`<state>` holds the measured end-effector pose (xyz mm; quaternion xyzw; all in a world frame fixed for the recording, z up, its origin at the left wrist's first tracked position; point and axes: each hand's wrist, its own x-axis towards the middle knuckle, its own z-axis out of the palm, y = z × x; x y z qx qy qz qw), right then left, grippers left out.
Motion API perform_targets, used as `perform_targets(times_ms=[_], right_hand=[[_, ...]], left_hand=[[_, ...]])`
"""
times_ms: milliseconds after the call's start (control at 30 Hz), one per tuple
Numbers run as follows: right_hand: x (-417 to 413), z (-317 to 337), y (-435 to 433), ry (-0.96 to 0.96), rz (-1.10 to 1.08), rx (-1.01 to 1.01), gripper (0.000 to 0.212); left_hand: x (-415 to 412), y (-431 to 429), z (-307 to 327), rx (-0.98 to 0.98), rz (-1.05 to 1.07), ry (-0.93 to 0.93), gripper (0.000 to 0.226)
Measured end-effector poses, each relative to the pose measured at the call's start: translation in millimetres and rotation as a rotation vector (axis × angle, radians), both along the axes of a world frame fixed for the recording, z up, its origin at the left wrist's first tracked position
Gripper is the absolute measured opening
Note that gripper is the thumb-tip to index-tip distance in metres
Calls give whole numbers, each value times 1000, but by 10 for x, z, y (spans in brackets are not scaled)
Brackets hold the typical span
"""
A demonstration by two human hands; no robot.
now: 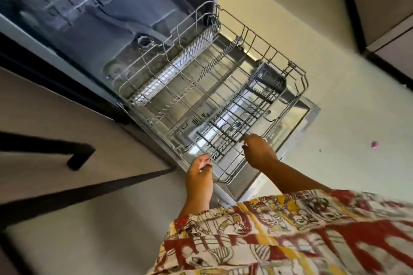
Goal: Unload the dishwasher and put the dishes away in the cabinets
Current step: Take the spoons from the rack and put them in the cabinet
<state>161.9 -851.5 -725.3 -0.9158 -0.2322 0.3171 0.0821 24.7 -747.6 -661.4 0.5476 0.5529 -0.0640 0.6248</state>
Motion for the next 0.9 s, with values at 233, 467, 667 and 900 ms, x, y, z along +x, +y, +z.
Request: perform_targets(times_ms=[233,467,667,900], right_hand=[[504,-123,-16,-164,-250,89,24],[803,-175,-354,-440,-768,477,18],[1141,-555,-762,-13,-1145,308,23],[1416,-1256,-889,83,-59,-206,52]], left_hand=[[355,64,-292,20,-12,9,22],[785,-218,-400,14,-86,-47,21],[1241,-457,-536,51,-194,-105,19],[1619,-370,-892,142,-237,-163,24]])
